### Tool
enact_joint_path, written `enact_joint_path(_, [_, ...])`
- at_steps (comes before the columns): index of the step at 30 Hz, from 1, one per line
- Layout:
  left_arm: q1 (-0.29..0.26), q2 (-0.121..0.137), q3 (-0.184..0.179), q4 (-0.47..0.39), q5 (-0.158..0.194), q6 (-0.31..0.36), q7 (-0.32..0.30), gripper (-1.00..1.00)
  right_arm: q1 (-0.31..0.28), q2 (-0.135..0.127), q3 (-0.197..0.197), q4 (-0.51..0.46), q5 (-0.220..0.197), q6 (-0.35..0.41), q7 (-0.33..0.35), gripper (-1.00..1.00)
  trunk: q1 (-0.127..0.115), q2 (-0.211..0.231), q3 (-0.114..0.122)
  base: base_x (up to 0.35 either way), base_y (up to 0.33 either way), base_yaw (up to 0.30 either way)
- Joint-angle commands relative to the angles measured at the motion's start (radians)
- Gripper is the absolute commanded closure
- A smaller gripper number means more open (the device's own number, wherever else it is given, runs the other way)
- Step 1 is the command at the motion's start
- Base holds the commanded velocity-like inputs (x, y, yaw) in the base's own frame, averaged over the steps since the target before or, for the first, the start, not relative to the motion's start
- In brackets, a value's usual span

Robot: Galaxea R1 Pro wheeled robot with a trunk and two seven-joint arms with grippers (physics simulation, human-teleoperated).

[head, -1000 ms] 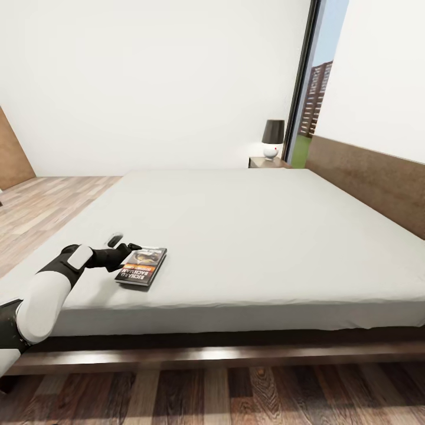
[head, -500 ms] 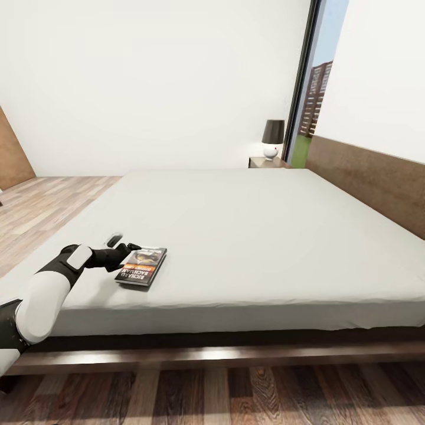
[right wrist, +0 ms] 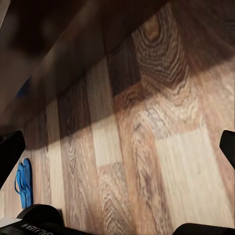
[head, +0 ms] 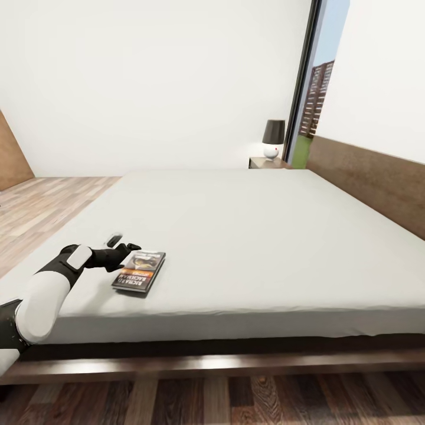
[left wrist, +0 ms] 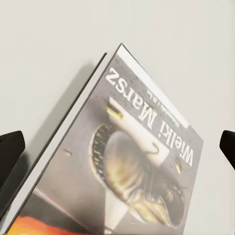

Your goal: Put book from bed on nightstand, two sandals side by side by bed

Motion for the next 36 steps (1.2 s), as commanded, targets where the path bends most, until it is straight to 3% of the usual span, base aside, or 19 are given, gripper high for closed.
enact_joint_path(1, [0.000, 0.000, 0.006, -0.001, -0.005, 0.005, -0.003, -1.00, -0.001, 0.001, 0.008, 0.003, -0.005, -0.009, 0.003, -1.00, 0.000, 0.000, -0.001, 0.117, 0.000, 0.000])
enact_joint_path(36, [0.000, 0.007, 0.006, -0.001, -0.005, 0.005, -0.003, -1.00, -0.001, 0.001, 0.009, 0.003, -0.004, -0.009, 0.003, -1.00, 0.000, 0.000, -0.001, 0.012, 0.000, 0.000])
